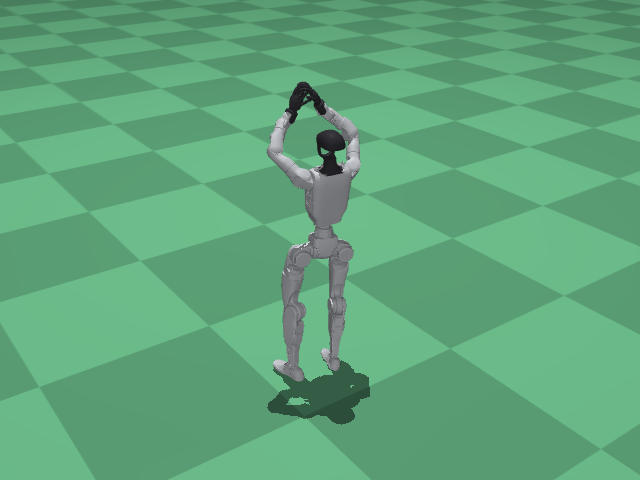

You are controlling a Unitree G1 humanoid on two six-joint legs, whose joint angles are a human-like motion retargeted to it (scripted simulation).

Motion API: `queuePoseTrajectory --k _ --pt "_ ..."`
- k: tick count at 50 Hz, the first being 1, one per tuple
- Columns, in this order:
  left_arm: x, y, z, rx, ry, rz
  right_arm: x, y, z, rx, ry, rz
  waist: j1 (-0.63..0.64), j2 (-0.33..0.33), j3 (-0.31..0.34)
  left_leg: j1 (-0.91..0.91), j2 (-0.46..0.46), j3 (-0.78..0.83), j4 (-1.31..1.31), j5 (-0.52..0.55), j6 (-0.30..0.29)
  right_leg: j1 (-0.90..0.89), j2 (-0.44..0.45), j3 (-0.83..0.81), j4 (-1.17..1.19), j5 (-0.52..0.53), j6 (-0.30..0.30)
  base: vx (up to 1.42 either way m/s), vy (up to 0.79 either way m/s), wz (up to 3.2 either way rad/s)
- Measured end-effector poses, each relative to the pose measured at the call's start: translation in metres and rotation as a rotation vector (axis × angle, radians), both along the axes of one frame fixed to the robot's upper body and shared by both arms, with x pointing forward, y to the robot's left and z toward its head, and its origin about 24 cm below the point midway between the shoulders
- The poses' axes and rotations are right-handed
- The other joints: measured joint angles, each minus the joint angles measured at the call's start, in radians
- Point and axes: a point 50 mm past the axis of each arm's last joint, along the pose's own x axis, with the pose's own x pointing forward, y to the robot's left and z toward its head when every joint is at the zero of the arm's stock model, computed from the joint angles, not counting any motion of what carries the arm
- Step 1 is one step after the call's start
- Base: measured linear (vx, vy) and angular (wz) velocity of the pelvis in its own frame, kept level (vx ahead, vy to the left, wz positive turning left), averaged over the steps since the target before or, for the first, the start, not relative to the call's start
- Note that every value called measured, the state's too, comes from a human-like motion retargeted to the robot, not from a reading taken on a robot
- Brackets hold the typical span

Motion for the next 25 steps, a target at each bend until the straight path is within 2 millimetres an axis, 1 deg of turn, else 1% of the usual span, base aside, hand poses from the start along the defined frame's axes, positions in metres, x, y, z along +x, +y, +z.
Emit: queuePoseTrajectory --k 2,5,8,12,15,19,22,25 --pt "-0.002 0.008 0.014 0.024 -0.002 0.058 -0.003 -0.010 0.015 0.010 0.010 -0.033 0.005 0.017 -0.030 0.018 0.003 -0.019 -0.060 0.015 -0.024 0.011 0.019 0.004 -0.002 -0.008 0.000 0.23 0.00 -0.17" --pt "-0.008 0.022 0.037 0.020 -0.007 0.125 -0.011 -0.030 0.039 0.057 0.025 -0.068 0.008 0.030 -0.070 0.042 -0.004 -0.043 -0.105 0.030 -0.036 0.026 0.027 0.010 -0.001 -0.022 0.000 0.24 0.06 -0.08" --pt "-0.020 0.038 0.058 -0.023 -0.033 0.169 -0.024 -0.057 0.063 0.142 0.023 -0.092 0.009 0.033 -0.105 0.063 -0.018 -0.050 -0.113 0.030 -0.035 0.039 0.015 0.014 0.002 -0.040 0.000 0.24 0.12 -0.01" --pt "-0.038 0.058 0.077 -0.086 -0.110 0.235 -0.043 -0.093 0.084 0.250 -0.008 -0.128 0.010 0.034 -0.144 0.083 -0.036 -0.039 -0.107 0.012 -0.038 0.058 -0.008 0.019 0.002 -0.062 0.000 0.23 0.15 0.01" --pt "-0.052 0.073 0.088 -0.107 -0.189 0.335 -0.057 -0.115 0.094 0.292 -0.039 -0.174 0.011 0.036 -0.167 0.095 -0.047 -0.032 -0.102 -0.005 -0.044 0.073 -0.023 0.021 0.001 -0.075 0.000 0.20 0.12 0.02" --pt "-0.065 0.097 0.098 -0.102 -0.284 0.563 -0.073 -0.136 0.102 0.299 -0.080 -0.275 0.023 0.046 -0.193 0.111 -0.053 -0.027 -0.099 -0.021 -0.050 0.090 -0.031 0.023 -0.001 -0.085 0.000 0.18 0.08 -0.02" --pt "-0.069 0.121 0.101 -0.099 -0.322 0.765 -0.081 -0.151 0.106 0.309 -0.110 -0.383 0.042 0.057 -0.217 0.124 -0.052 -0.020 -0.101 -0.027 -0.054 0.101 -0.029 0.024 -0.003 -0.086 0.000 0.15 0.04 -0.07" --pt "-0.067 0.146 0.099 -0.096 -0.340 0.968 -0.083 -0.170 0.107 0.352 -0.133 -0.510 0.047 0.067 -0.249 0.139 -0.051 -0.012 -0.109 -0.029 -0.058 0.111 -0.026 0.021 -0.005 -0.087 0.000 0.13 0.02 -0.06"
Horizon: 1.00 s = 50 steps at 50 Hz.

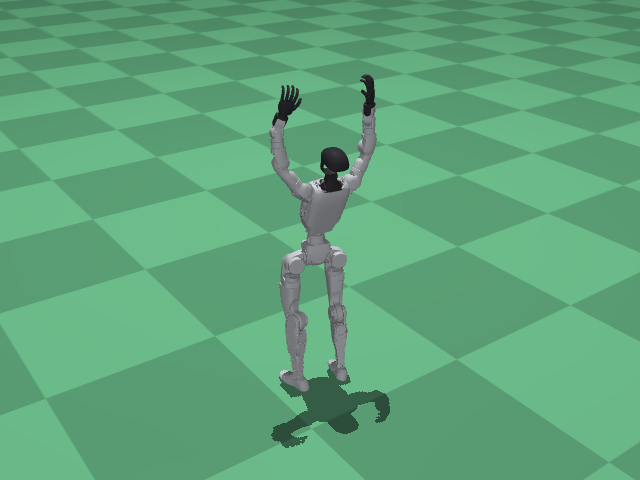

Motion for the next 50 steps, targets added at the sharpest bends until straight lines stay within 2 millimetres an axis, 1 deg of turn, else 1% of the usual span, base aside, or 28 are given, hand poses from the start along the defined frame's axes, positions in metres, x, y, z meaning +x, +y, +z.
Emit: queuePoseTrajectory --k 4,7,10,11,12,13,14,15,16,17,18,20,24,27,30,35,41,45,50 --pt "0.002 0.030 -0.007 -0.032 -0.010 0.200 -0.005 -0.030 0.001 0.097 -0.006 -0.165 0.007 0.008 -0.039 0.017 -0.001 0.011 -0.010 -0.002 -0.004 0.010 0.002 -0.002 -0.002 -0.003 0.000 0.11 0.03 -0.06" --pt "0.005 0.050 -0.015 -0.042 -0.005 0.321 -0.010 -0.050 0.000 0.162 -0.007 -0.236 0.010 0.014 -0.061 0.028 -0.003 0.016 -0.015 -0.006 -0.006 0.017 0.000 -0.002 -0.001 -0.009 0.000 0.10 0.04 -0.03" --pt "0.006 0.071 -0.025 -0.046 0.004 0.439 -0.020 -0.063 0.000 0.217 -0.046 -0.236 0.011 0.026 -0.064 0.049 -0.006 0.019 -0.019 -0.013 -0.009 0.034 -0.003 -0.001 0.001 -0.018 0.000 0.08 0.05 -0.02" --pt "0.005 0.079 -0.029 -0.051 0.007 0.478 -0.026 -0.064 0.002 0.241 -0.083 -0.190 0.015 0.031 -0.064 0.054 -0.006 0.019 -0.020 -0.014 -0.011 0.039 -0.003 -0.001 0.001 -0.021 0.000 0.08 0.04 0.00" --pt "0.004 0.086 -0.032 -0.059 0.008 0.512 -0.038 -0.063 0.005 0.280 -0.147 -0.077 0.023 0.036 -0.064 0.058 -0.006 0.020 -0.022 -0.016 -0.014 0.042 -0.003 -0.001 0.001 -0.023 0.000 0.07 0.04 0.01" --pt "0.002 0.094 -0.035 -0.076 0.001 0.537 -0.062 -0.062 0.011 0.347 -0.264 0.171 0.043 0.039 -0.063 0.057 -0.006 0.020 -0.023 -0.017 -0.020 0.041 -0.002 -0.001 0.001 -0.024 0.000 0.07 0.05 0.04" --pt "-0.001 0.098 -0.034 -0.103 -0.015 0.526 -0.105 -0.067 0.016 0.454 -0.465 0.687 0.076 0.035 -0.053 0.056 -0.007 0.019 -0.023 -0.018 -0.022 0.041 -0.003 -0.001 0.000 -0.024 0.000 0.06 0.07 0.08" --pt "-0.005 0.101 -0.033 -0.136 -0.036 0.498 -0.146 -0.081 0.012 0.560 -0.688 1.348 0.116 0.026 -0.037 0.054 -0.010 0.017 -0.023 -0.019 -0.024 0.041 -0.006 -0.002 -0.001 -0.024 0.000 0.06 0.06 0.03" --pt "-0.005 0.100 -0.031 -0.144 -0.047 0.500 -0.162 -0.088 0.008 0.606 -0.766 1.424 0.134 0.014 -0.036 0.054 -0.010 0.019 -0.021 -0.021 -0.024 0.042 -0.005 -0.001 -0.004 -0.022 0.000 0.06 0.04 -0.03" --pt "-0.005 0.102 -0.031 -0.153 -0.052 0.514 -0.172 -0.093 0.005 0.647 -0.824 1.488 0.148 0.006 -0.039 0.055 -0.009 0.021 -0.020 -0.023 -0.024 0.043 -0.003 0.001 -0.006 -0.021 0.000 0.06 0.02 -0.09" --pt "-0.004 0.107 -0.034 -0.164 -0.045 0.550 -0.172 -0.094 0.003 0.678 -0.851 1.527 0.152 0.006 -0.046 0.057 -0.009 0.022 -0.020 -0.024 -0.024 0.045 -0.003 0.001 -0.007 -0.021 0.000 0.05 0.02 -0.07" --pt "-0.005 0.122 -0.041 -0.191 -0.036 0.635 -0.174 -0.092 0.003 0.689 -0.870 1.557 0.155 0.015 -0.056 0.060 -0.009 0.024 -0.020 -0.026 -0.024 0.048 -0.001 0.001 -0.009 -0.020 0.000 0.03 0.01 -0.02" --pt "-0.014 0.153 -0.057 -0.249 -0.030 0.785 -0.176 -0.079 0.008 0.589 -0.842 1.479 0.157 0.040 -0.060 0.074 -0.011 0.028 -0.020 -0.027 -0.024 0.061 -0.003 -0.002 -0.010 -0.020 0.000 0.00 0.00 0.00" --pt "-0.021 0.171 -0.069 -0.286 -0.021 0.858 -0.177 -0.072 0.011 0.513 -0.818 1.422 0.156 0.058 -0.060 0.087 -0.014 0.033 -0.021 -0.026 -0.024 0.074 -0.006 -0.005 -0.011 -0.018 0.000 0.00 0.00 0.00" --pt "-0.030 0.189 -0.082 -0.318 -0.009 0.914 -0.178 -0.067 0.013 0.456 -0.797 1.413 0.151 0.079 -0.061 0.099 -0.016 0.039 -0.023 -0.024 -0.024 0.085 -0.008 -0.008 -0.012 -0.017 0.000 0.00 0.00 0.00" --pt "-0.044 0.212 -0.102 -0.359 0.020 0.991 -0.179 -0.061 0.016 0.388 -0.765 1.404 0.144 0.112 -0.062 0.120 -0.019 0.045 -0.025 -0.026 -0.024 0.103 -0.009 -0.011 -0.012 -0.017 0.000 0.00 0.00 0.00" --pt "-0.072 0.241 -0.129 -0.408 0.048 1.165 -0.180 -0.058 0.017 0.346 -0.757 1.395 0.115 0.163 -0.064 0.137 -0.020 0.044 -0.031 -0.036 -0.024 0.117 -0.009 -0.017 -0.009 -0.022 0.000 0.00 0.00 0.00" --pt "-0.089 0.255 -0.144 -0.427 0.068 1.281 -0.181 -0.060 0.016 0.326 -0.768 1.389 0.095 0.190 -0.066 0.147 -0.020 0.040 -0.030 -0.046 -0.024 0.127 -0.012 -0.028 -0.006 -0.027 0.000 0.01 0.01 0.02" --pt "-0.107 0.266 -0.158 -0.452 0.090 1.366 -0.183 -0.065 0.014 0.310 -0.783 1.378 0.072 0.213 -0.067 0.161 -0.022 0.031 -0.025 -0.054 -0.024 0.144 -0.019 -0.042 0.001 -0.032 0.000 0.03 0.04 0.07"
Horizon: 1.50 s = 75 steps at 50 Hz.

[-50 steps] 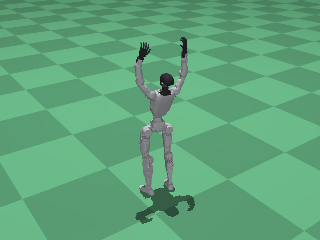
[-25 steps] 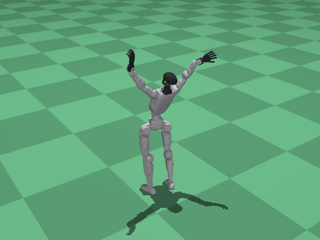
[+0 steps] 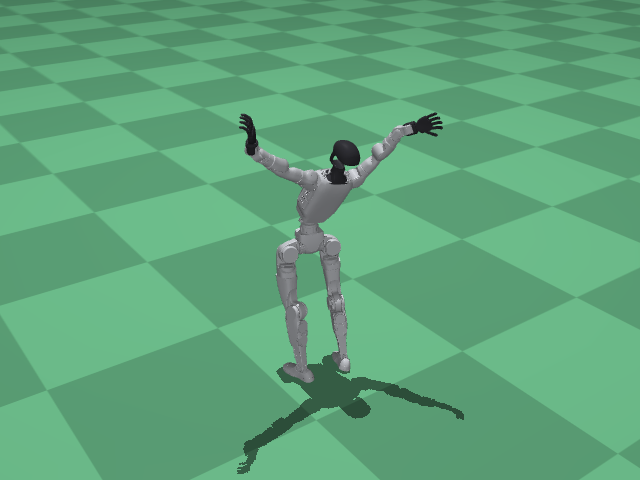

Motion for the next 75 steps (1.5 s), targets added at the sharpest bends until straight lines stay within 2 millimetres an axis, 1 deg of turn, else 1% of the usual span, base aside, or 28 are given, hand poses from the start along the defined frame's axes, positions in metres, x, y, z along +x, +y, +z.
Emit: queuePoseTrajectory --k 7,17,20,23,25,26,28,30,32,38,43,46,49,52,55,56,58,60,62,63,64,66,68,70,71,72,73,75 --pt "-0.022 0.009 -0.013 -0.037 -0.029 0.048 0.000 -0.014 -0.005 0.023 0.003 -0.011 -0.020 0.022 0.000 0.026 -0.003 -0.007 0.007 -0.008 0.000 0.027 -0.006 -0.004 0.009 -0.007 0.000 0.00 0.00 0.00" --pt "-0.044 0.016 -0.024 -0.083 -0.056 0.067 -0.002 -0.041 -0.018 0.088 -0.005 -0.022 -0.046 0.030 0.000 0.057 -0.003 -0.005 0.007 -0.013 0.000 0.055 -0.009 -0.001 0.015 -0.013 0.000 0.00 0.00 0.00" --pt "-0.058 0.017 -0.027 -0.091 -0.056 0.087 -0.003 -0.049 -0.023 0.112 -0.014 -0.024 -0.061 0.031 -0.001 0.052 -0.002 -0.004 0.009 -0.012 0.000 0.049 -0.008 0.001 0.016 -0.013 0.000 0.00 0.00 0.00" --pt "-0.080 0.016 -0.028 -0.094 -0.048 0.130 -0.004 -0.058 -0.028 0.139 -0.020 -0.025 -0.085 0.030 -0.001 0.042 0.000 -0.004 0.011 -0.012 0.000 0.039 -0.008 0.003 0.017 -0.015 0.000 0.00 0.00 0.00" --pt "-0.107 0.008 -0.016 -0.075 -0.041 0.177 -0.005 -0.070 -0.035 0.182 -0.017 -0.019 -0.123 0.018 -0.001 0.029 -0.001 -0.008 0.010 -0.011 0.000 0.026 -0.009 0.000 0.022 -0.019 0.000 0.00 0.00 0.00" --pt "-0.121 0.000 -0.004 -0.053 -0.039 0.205 -0.005 -0.082 -0.042 0.219 -0.015 -0.017 -0.146 0.001 -0.001 0.023 0.000 -0.008 0.011 -0.010 0.000 0.020 -0.009 0.000 0.022 -0.019 0.000 0.00 0.00 0.00" --pt "-0.143 -0.023 0.028 0.007 -0.038 0.255 -0.006 -0.108 -0.061 0.301 -0.018 -0.008 -0.195 -0.039 0.002 0.012 0.000 -0.009 0.013 -0.010 0.000 0.010 -0.009 -0.001 0.022 -0.020 0.000 0.00 0.00 0.00" --pt "-0.142 -0.033 0.043 0.030 -0.031 0.269 -0.007 -0.124 -0.074 0.352 -0.020 -0.017 -0.212 -0.070 0.000 0.009 0.001 -0.008 0.016 -0.010 0.000 0.009 -0.009 0.000 0.020 -0.020 0.000 0.00 0.00 0.00" --pt "-0.141 -0.036 0.049 0.038 -0.031 0.278 -0.008 -0.133 -0.083 0.384 -0.024 -0.027 -0.215 -0.088 0.000 0.012 0.003 -0.004 0.019 -0.010 0.001 0.011 -0.008 0.002 0.019 -0.020 0.000 0.00 0.00 0.00" --pt "-0.140 -0.042 0.057 0.051 -0.071 0.268 -0.010 -0.151 -0.101 0.466 -0.034 -0.024 -0.223 -0.123 0.007 0.004 0.004 0.006 0.026 -0.002 0.011 0.003 -0.008 0.005 0.020 -0.009 0.000 0.00 0.00 0.00" --pt "-0.135 -0.045 0.063 0.057 -0.090 0.227 -0.008 -0.160 -0.110 0.513 -0.018 -0.008 -0.224 -0.151 0.033 -0.012 0.005 0.014 0.034 0.009 0.023 -0.011 -0.008 -0.003 0.021 0.008 0.000 -0.01 -0.01 0.00" --pt "-0.127 -0.048 0.068 0.063 -0.077 0.192 -0.006 -0.161 -0.110 0.517 0.000 0.004 -0.221 -0.167 0.054 -0.029 0.007 0.015 0.039 0.016 0.029 -0.023 -0.006 -0.010 0.019 0.021 0.000 -0.07 -0.03 0.05" --pt "-0.113 -0.052 0.075 0.084 -0.055 0.138 -0.004 -0.156 -0.103 0.493 0.018 0.013 -0.214 -0.180 0.080 -0.051 0.010 0.012 0.043 0.021 0.032 -0.039 -0.003 -0.018 0.017 0.033 0.000 -0.09 -0.02 0.12" --pt "-0.091 -0.055 0.080 0.121 -0.037 0.043 -0.003 -0.146 -0.091 0.441 0.034 0.018 -0.201 -0.188 0.119 -0.076 0.014 0.004 0.046 0.027 0.034 -0.059 -0.001 -0.027 0.017 0.043 0.000 -0.12 -0.02 0.17" --pt "-0.064 -0.062 0.084 0.181 -0.030 -0.093 0.000 -0.134 -0.078 0.373 0.060 0.021 -0.187 -0.194 0.173 -0.102 0.017 -0.008 0.048 0.032 0.035 -0.080 0.000 -0.036 0.019 0.051 0.000 -0.14 -0.01 0.20" --pt "-0.054 -0.066 0.085 0.203 -0.025 -0.145 0.005 -0.129 -0.073 0.350 0.081 0.019 -0.183 -0.195 0.190 -0.110 0.017 -0.012 0.049 0.034 0.035 -0.087 0.000 -0.039 0.020 0.053 0.000 -0.16 -0.01 0.20" --pt "-0.032 -0.073 0.086 0.248 -0.010 -0.248 0.019 -0.122 -0.065 0.303 0.128 0.019 -0.178 -0.195 0.224 -0.126 0.018 -0.022 0.049 0.037 0.037 -0.099 0.000 -0.045 0.022 0.056 0.000 -0.17 -0.01 0.20" --pt "-0.010 -0.081 0.084 0.288 0.011 -0.346 0.041 -0.115 -0.060 0.260 0.181 0.028 -0.182 -0.194 0.257 -0.139 0.016 -0.034 0.048 0.041 0.039 -0.110 -0.002 -0.052 0.026 0.056 0.000 -0.18 -0.02 0.24" --pt "0.014 -0.091 0.080 0.326 0.046 -0.433 0.076 -0.110 -0.061 0.236 0.237 0.053 -0.200 -0.195 0.283 -0.150 0.014 -0.047 0.043 0.045 0.041 -0.120 -0.004 -0.061 0.029 0.054 0.000 -0.19 -0.02 0.27" --pt "0.025 -0.097 0.078 0.343 0.067 -0.475 0.098 -0.109 -0.065 0.237 0.263 0.072 -0.214 -0.198 0.292 -0.156 0.012 -0.054 0.040 0.048 0.043 -0.125 -0.005 -0.065 0.029 0.053 0.000 -0.19 -0.03 0.27" --pt "0.037 -0.103 0.077 0.360 0.087 -0.520 0.120 -0.108 -0.073 0.249 0.284 0.094 -0.229 -0.204 0.300 -0.163 0.011 -0.061 0.037 0.051 0.044 -0.130 -0.006 -0.069 0.029 0.053 0.000 -0.20 -0.03 0.27" --pt "0.059 -0.117 0.074 0.385 0.119 -0.623 0.161 -0.109 -0.096 0.301 0.314 0.142 -0.260 -0.225 0.316 -0.176 0.006 -0.075 0.029 0.057 0.048 -0.140 -0.009 -0.076 0.027 0.051 0.000 -0.20 -0.03 0.28" --pt "0.084 -0.135 0.070 0.393 0.139 -0.753 0.197 -0.114 -0.131 0.395 0.326 0.196 -0.283 -0.259 0.333 -0.189 0.001 -0.088 0.020 0.064 0.051 -0.150 -0.014 -0.083 0.024 0.049 0.000 -0.21 -0.03 0.27" --pt "0.120 -0.158 0.062 0.367 0.148 -0.931 0.223 -0.122 -0.176 0.521 0.327 0.242 -0.280 -0.303 0.347 -0.200 -0.006 -0.100 0.010 0.072 0.053 -0.159 -0.019 -0.086 0.021 0.047 0.000 -0.21 -0.03 0.22" --pt "0.143 -0.168 0.049 0.328 0.146 -1.040 0.232 -0.124 -0.198 0.576 0.329 0.265 -0.262 -0.314 0.352 -0.204 -0.008 -0.103 0.004 0.076 0.053 -0.164 -0.021 -0.086 0.018 0.047 0.000 -0.20 -0.03 0.15" --pt "0.157 -0.174 0.039 0.281 0.130 -1.129 0.239 -0.125 -0.217 0.634 0.323 0.299 -0.252 -0.327 0.366 -0.209 -0.011 -0.106 -0.001 0.080 0.052 -0.170 -0.022 -0.085 0.016 0.047 0.000 -0.20 -0.03 0.09" --pt "0.156 -0.177 0.042 0.262 0.107 -1.182 0.248 -0.122 -0.228 0.690 0.309 0.360 -0.260 -0.340 0.395 -0.217 -0.012 -0.108 -0.004 0.082 0.051 -0.176 -0.023 -0.084 0.012 0.048 0.000 -0.21 -0.04 0.09" --pt "0.159 -0.182 0.042 0.192 0.130 -1.270 0.265 -0.124 -0.259 0.783 0.350 0.382 -0.277 -0.382 0.450 -0.226 -0.013 -0.112 -0.011 0.087 0.040 -0.186 -0.024 -0.083 0.011 0.047 0.000 -0.21 -0.06 0.10"
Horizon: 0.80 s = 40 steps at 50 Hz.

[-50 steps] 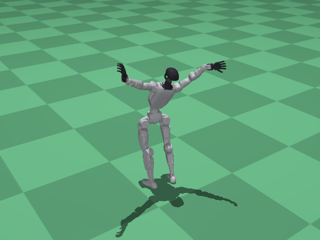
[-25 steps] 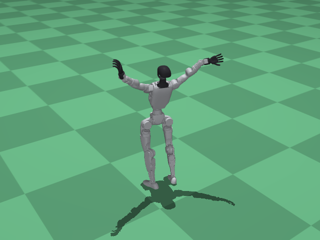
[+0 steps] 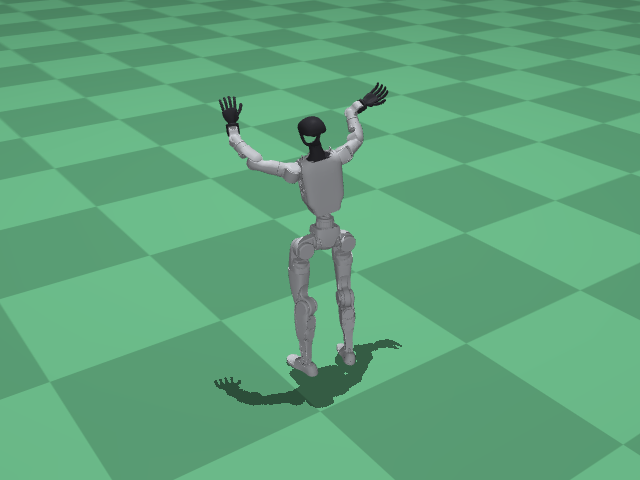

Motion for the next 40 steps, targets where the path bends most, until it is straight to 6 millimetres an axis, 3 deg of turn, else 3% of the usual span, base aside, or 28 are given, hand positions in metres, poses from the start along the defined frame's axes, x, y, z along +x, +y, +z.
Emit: queuePoseTrajectory --k 3,7,12,13,15,16,17,18,19,20,24,27,30,33,35,38,40 --pt "0.002 -0.001 0.001 -0.112 0.070 -0.109 0.037 0.027 -0.054 0.209 -0.022 0.211 -0.014 -0.085 0.094 -0.007 0.001 -0.001 -0.010 0.014 -0.008 -0.012 0.003 0.005 -0.001 0.003 0.000 -0.21 -0.11 -0.03" --pt "0.006 0.013 -0.002 -0.279 0.160 -0.164 0.071 0.075 -0.104 0.371 -0.021 0.471 0.024 -0.226 0.232 -0.029 0.000 0.015 -0.002 0.045 0.007 -0.034 0.002 0.024 -0.004 0.015 0.000 -0.18 -0.13 -0.21" --pt "-0.008 0.073 -0.015 -0.652 0.257 -0.103 0.090 0.137 -0.099 0.340 -0.071 0.780 0.149 -0.303 0.469 -0.093 0.012 0.043 0.114 0.085 0.083 -0.037 0.001 0.054 -0.027 0.041 0.000 -0.12 -0.10 -0.27" --pt "-0.008 0.084 -0.022 -0.730 0.301 -0.079 0.091 0.146 -0.098 0.351 -0.086 0.832 0.188 -0.314 0.510 -0.123 0.019 0.045 0.168 0.080 0.100 -0.037 0.001 0.061 -0.033 0.047 0.000 -0.06 -0.02 -0.31" --pt "-0.023 0.119 -0.056 -0.881 0.454 0.036 0.090 0.166 -0.117 0.460 -0.085 0.938 0.263 -0.320 0.535 -0.237 0.093 0.033 0.422 -0.016 0.122 -0.024 0.034 0.073 -0.044 0.054 0.000 -0.02 0.02 -0.50" --pt "-0.052 0.151 -0.107 -0.936 0.579 0.178 0.088 0.179 -0.148 0.586 -0.027 0.979 0.323 -0.313 0.536 -0.202 0.123 0.035 0.500 -0.060 0.118 0.050 0.052 0.087 -0.044 0.043 -0.002 0.04 0.02 -0.76" --pt "-0.146 0.206 -0.211 -1.138 0.567 0.470 0.078 0.182 -0.171 0.616 0.070 0.984 0.343 -0.245 0.468 -0.193 0.114 0.052 0.502 -0.060 0.120 0.064 0.043 0.105 -0.044 0.040 -0.003 0.08 0.01 -0.73" --pt "-0.155 0.106 -0.506 -1.570 0.830 0.502 0.057 0.172 -0.190 0.472 0.303 0.936 0.285 -0.053 0.264 -0.235 0.023 0.099 0.350 0.025 0.135 -0.041 -0.021 0.127 -0.041 0.051 -0.001 0.07 0.00 -0.11" --pt "-0.098 -0.002 -0.570 -1.639 1.036 0.284 0.047 0.174 -0.192 0.458 0.356 0.953 0.258 0.005 0.218 -0.260 -0.021 0.102 0.273 0.065 0.136 -0.082 -0.047 0.117 -0.030 0.047 0.000 0.03 -0.01 0.62" --pt "-0.103 -0.005 -0.581 -1.693 1.044 0.345 0.044 0.181 -0.183 0.495 0.299 1.003 0.248 -0.004 0.252 -0.275 -0.041 0.083 0.233 0.083 0.131 -0.090 -0.055 0.092 -0.014 0.036 0.000 0.00 -0.01 0.76" --pt "-0.197 -0.028 -0.619 -1.903 1.105 0.618 0.022 0.201 -0.148 0.432 0.147 1.195 0.296 0.015 0.306 -0.282 -0.049 0.122 0.049 0.136 0.064 -0.096 -0.020 0.081 -0.014 0.030 0.000 0.04 0.02 0.15" --pt "-0.267 -0.045 -0.627 -2.004 1.153 0.813 0.000 0.213 -0.123 0.321 0.026 1.328 0.325 0.041 0.321 -0.270 -0.045 0.155 -0.081 0.197 -0.004 -0.085 0.017 0.068 -0.024 0.024 0.000 0.12 0.06 0.13" --pt "-0.318 -0.055 -0.624 -2.057 1.208 0.950 -0.023 0.225 -0.103 0.204 -0.091 1.458 0.341 0.053 0.317 -0.295 -0.045 0.162 -0.106 0.225 -0.042 -0.080 0.034 0.044 -0.036 0.022 0.000 0.12 0.12 0.42" --pt "-0.346 -0.055 -0.618 -2.074 1.246 1.014 -0.039 0.236 -0.085 0.083 -0.168 1.563 0.348 0.047 0.279 -0.334 -0.061 0.140 -0.106 0.238 -0.042 -0.095 0.030 0.011 -0.045 0.018 0.000 0.14 0.17 0.61" --pt "-0.354 -0.051 -0.614 -2.076 1.246 1.028 -0.042 0.245 -0.074 0.007 -0.195 1.606 0.354 0.038 0.248 -0.345 -0.074 0.123 -0.106 0.238 -0.042 -0.100 0.021 -0.006 -0.043 0.008 0.000 0.23 0.17 0.55" --pt "-0.347 -0.038 -0.612 -2.081 1.180 1.006 -0.045 0.255 -0.065 -0.057 -0.225 1.646 0.350 0.023 0.217 -0.329 -0.106 0.093 -0.106 0.221 -0.042 -0.084 -0.012 -0.030 -0.015 -0.019 0.000 0.31 0.20 0.57" --pt "-0.332 -0.028 -0.612 -2.078 1.104 0.972 -0.045 0.258 -0.063 -0.054 -0.238 1.657 0.344 0.017 0.210 -0.295 -0.127 0.071 -0.106 0.204 -0.042 -0.061 -0.039 -0.041 0.026 -0.036 -0.007 0.34 0.19 0.56"
